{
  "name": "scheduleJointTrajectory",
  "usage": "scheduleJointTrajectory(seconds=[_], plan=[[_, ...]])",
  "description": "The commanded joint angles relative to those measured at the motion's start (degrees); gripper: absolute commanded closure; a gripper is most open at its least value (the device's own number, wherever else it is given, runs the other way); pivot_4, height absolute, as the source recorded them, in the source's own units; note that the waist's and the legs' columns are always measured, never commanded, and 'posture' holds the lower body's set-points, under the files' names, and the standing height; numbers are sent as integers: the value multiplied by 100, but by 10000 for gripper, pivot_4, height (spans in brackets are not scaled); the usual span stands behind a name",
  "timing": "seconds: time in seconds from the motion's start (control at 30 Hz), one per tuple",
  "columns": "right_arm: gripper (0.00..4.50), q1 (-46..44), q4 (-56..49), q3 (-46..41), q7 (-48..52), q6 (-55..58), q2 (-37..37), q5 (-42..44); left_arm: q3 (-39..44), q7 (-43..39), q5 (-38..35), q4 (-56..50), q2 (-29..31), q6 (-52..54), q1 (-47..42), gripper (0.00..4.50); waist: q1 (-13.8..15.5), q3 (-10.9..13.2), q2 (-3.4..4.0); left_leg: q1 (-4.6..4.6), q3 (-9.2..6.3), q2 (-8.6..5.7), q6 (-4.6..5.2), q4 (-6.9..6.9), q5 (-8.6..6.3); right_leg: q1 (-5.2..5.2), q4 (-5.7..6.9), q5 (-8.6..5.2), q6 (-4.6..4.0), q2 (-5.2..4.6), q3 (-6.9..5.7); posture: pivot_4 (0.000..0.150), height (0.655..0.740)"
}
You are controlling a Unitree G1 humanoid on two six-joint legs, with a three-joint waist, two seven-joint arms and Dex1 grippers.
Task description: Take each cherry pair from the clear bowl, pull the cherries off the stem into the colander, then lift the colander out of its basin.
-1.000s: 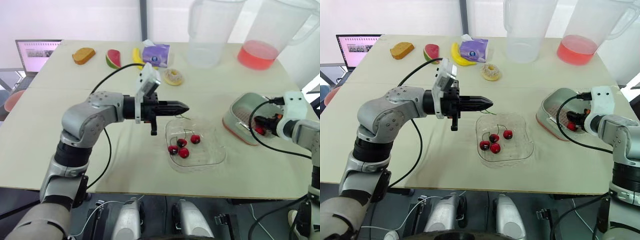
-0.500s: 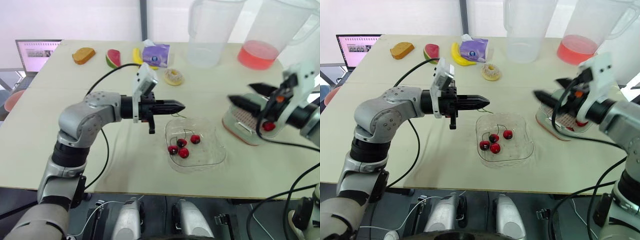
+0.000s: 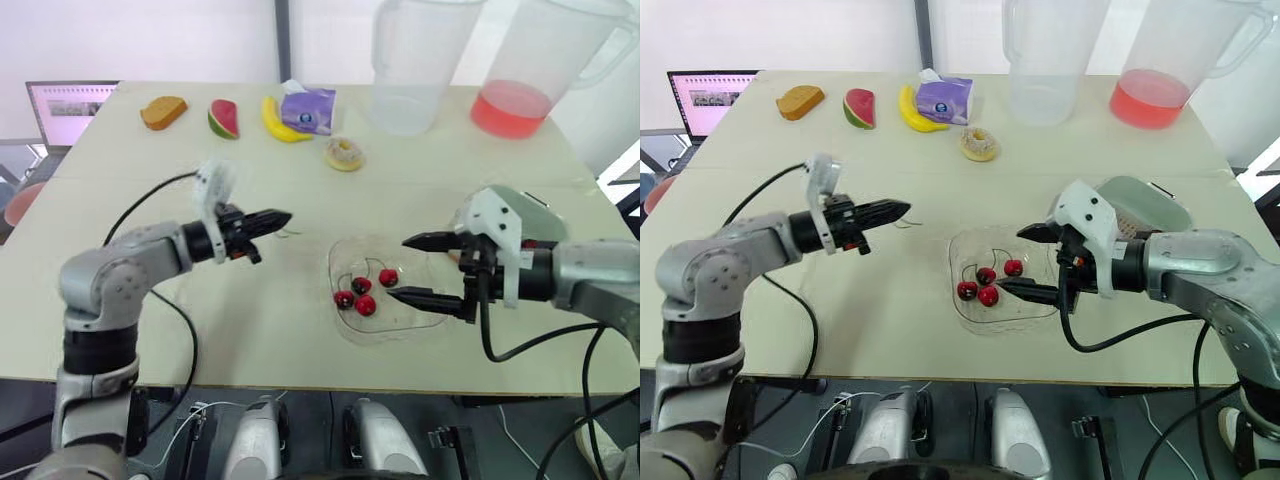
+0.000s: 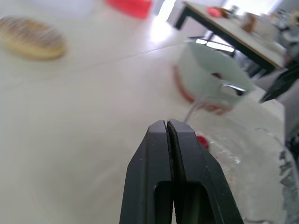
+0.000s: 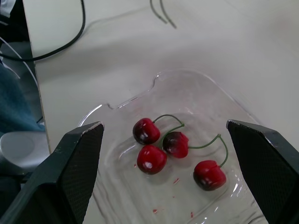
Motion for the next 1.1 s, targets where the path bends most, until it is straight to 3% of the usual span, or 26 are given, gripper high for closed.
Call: scheduleJointTrajectory(seconds=[0.03, 0.17, 0.63, 0.73, 0.97, 1.1], plan=[[499, -169, 11, 35, 103, -236, -128, -70, 455, 538, 83, 111, 37, 130, 228, 45000, 26, 0, -2, 0, -2, 0, 0, 1, 0, 2, 0, 0, 0, -1, -1, 1500, 7400], [499, -228, 73, 107, 147, -333, -120, -70, 872, 984, 23, 492, -141, 233, 409, 45000, 24, -1, -4, 0, -1, -2, 2, 4, -1, 5, 0, 0, 0, -6, -3, 1500, 7400], [499, -455, 51, 145, 21, -362, -3, 176, 729, 1058, 689, 1301, -166, -507, 765, 45000, 12, -2, -4, 0, 2, -2, 3, 3, -2, 3, 0, 1, -1, -14, -4, 1500, 7400], [0, -448, 36, 125, -24, -356, -15, 250, 719, 988, 805, 1371, -155, -764, 790, 37025, 12, -2, -4, 0, 2, -1, 3, 3, -2, 3, 0, 1, -2, -15, -5, 1500, 7400], [0, -387, -9, 63, -93, -337, -58, 374, 655, 785, 1098, 1569, -27, -1374, 805, 1172, 0, -4, -2, 2, 2, 0, 3, 3, -2, 3, 1, 2, -3, -16, -5, 1500, 7400], [0, -363, -24, 30, -163, -322, -78, 437, 347, 389, 1529, 1655, 322, -2052, 689, 467, -13, -4, -3, 4, 4, 2, 3, 1, -2, 2, 1, 2, -3, -14, -4, 1500, 7400]])
